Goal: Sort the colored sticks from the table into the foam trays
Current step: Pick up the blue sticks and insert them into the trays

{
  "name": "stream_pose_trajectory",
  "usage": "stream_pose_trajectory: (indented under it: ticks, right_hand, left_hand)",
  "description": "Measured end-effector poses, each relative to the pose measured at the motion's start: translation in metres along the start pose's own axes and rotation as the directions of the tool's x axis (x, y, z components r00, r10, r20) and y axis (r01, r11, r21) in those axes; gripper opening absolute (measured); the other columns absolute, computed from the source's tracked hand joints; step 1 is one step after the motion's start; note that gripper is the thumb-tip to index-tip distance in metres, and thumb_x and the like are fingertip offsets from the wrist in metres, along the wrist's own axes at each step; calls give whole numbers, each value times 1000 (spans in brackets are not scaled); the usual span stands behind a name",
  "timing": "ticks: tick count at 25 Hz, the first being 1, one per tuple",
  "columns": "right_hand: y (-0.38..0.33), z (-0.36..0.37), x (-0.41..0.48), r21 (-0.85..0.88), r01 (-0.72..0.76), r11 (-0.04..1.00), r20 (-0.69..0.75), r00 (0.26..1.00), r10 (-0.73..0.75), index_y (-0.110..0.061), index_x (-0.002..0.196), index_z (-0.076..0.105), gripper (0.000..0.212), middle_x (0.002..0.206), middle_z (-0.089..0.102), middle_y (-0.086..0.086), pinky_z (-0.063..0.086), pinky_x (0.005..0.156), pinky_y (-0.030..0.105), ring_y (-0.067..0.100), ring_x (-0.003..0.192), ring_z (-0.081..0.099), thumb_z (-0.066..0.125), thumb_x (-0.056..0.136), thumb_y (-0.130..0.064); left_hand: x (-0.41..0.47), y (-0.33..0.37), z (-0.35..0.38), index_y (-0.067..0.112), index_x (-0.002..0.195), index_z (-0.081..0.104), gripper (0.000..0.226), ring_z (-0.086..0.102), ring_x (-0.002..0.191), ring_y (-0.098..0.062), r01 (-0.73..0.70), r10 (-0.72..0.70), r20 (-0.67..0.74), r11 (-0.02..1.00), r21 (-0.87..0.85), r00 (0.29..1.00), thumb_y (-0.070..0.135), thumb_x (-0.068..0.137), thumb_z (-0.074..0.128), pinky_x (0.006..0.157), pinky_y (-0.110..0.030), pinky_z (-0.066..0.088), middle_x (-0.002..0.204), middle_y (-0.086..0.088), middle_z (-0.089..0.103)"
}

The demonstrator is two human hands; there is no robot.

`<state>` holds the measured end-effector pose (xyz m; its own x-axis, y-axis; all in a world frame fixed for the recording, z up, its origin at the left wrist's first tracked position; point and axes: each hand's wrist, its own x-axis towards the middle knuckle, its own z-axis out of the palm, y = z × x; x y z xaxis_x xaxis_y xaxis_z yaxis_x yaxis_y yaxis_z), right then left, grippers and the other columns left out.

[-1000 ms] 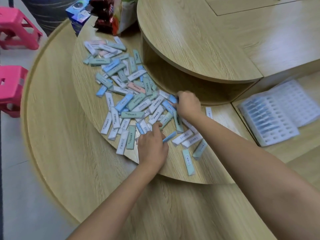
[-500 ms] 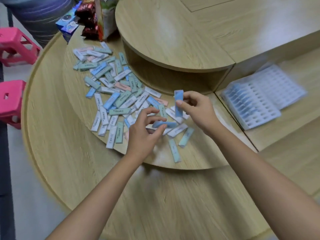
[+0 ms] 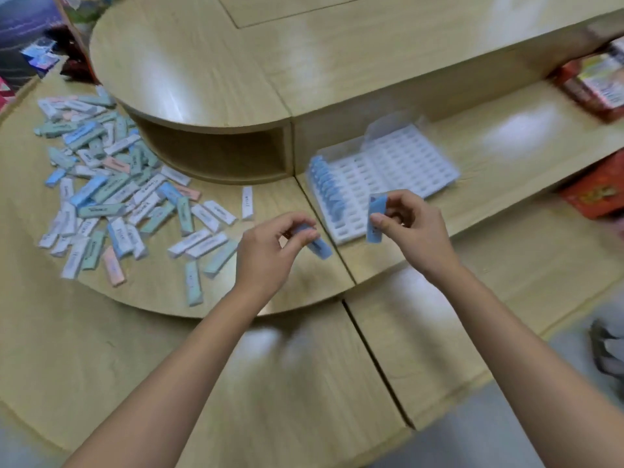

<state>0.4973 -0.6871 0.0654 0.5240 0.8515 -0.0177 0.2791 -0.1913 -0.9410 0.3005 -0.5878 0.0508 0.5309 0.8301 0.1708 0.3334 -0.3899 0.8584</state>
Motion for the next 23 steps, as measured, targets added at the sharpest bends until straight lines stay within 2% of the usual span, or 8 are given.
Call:
stream_pose_trajectory:
  ticks: [2, 4, 7, 9, 12, 15, 18, 23]
  right_hand:
    - [13, -24, 8, 5, -43, 999, 32, 999, 43, -16, 97, 61, 16, 81, 59, 3, 41, 55, 17, 4, 59, 50, 67, 85, -9]
    - [21, -34, 18, 39, -68, 997, 100, 993, 64, -14, 97, 60, 14, 86, 59, 10, 43, 49, 20, 8, 54, 53, 66, 86, -9]
    - [28, -29, 34, 89, -68, 994, 180, 982, 51, -14, 92, 58, 11, 85, 59, 10, 47, 50, 25, 10, 53, 57, 63, 87, -6]
    - [32, -21, 41, 109, -78, 991, 211, 976, 54, -18, 89, 57, 13, 82, 60, 7, 48, 51, 24, 9, 53, 58, 62, 88, -6]
    - [43, -11, 48, 109, -91, 990, 240, 969, 63, -20, 89, 57, 13, 80, 62, 4, 48, 53, 25, 10, 55, 60, 62, 88, -9]
    - [51, -4, 48, 133, -84, 988, 245, 968, 50, -15, 93, 58, 11, 76, 62, 1, 49, 56, 26, 11, 56, 59, 62, 88, -6]
    - [55, 3, 46, 197, -105, 975, 241, 969, 56, -16, 93, 57, 13, 72, 63, -2, 51, 59, 25, 14, 59, 61, 60, 89, -4]
    - [63, 8, 43, 226, -118, 967, 233, 970, 64, -19, 95, 56, 16, 75, 65, 1, 54, 64, 26, 18, 67, 66, 57, 91, -3]
  left_hand:
    - [7, 15, 21, 31, 88, 68, 5, 58, 70, -2, -46, 46, -1, 997, 55, 999, 30, 83, 67, 62, -23, 45, 79, 19, 66]
    - [14, 26, 33, 25, 91, 68, 6, 59, 72, -3, -16, 16, 5, 999, 42, 1000, 27, 85, 67, 62, -24, 50, 79, 19, 64]
    - [28, 28, 40, 20, 87, 66, 5, 57, 74, 0, 39, -43, 51, 995, 87, 998, 25, 85, 67, 60, -14, 43, 79, 18, 61]
    - [38, 22, 42, 19, 88, 65, 9, 56, 75, 0, 38, -49, 78, 990, 135, 996, 27, 84, 68, 60, -15, 45, 82, 15, 62]
    - [50, 14, 47, 21, 97, 62, 9, 54, 80, -1, -93, 51, 167, 963, 253, 985, 22, 88, 63, 70, -20, 48, 91, 16, 61]
    - [56, 11, 49, 18, 107, 62, 17, 51, 87, 0, -216, 130, 239, 899, 381, 962, 19, 90, 61, 78, -19, 43, 100, 13, 61]
    - [58, 5, 50, 14, 109, 62, 23, 46, 84, 4, -289, 205, 241, 872, 395, 949, 14, 86, 66, 76, -18, 43, 102, 6, 63]
    - [60, -6, 57, 11, 105, 68, 24, 59, 84, -7, -320, 263, 201, 881, 348, 944, 9, 81, 71, 74, -23, 51, 98, 0, 68]
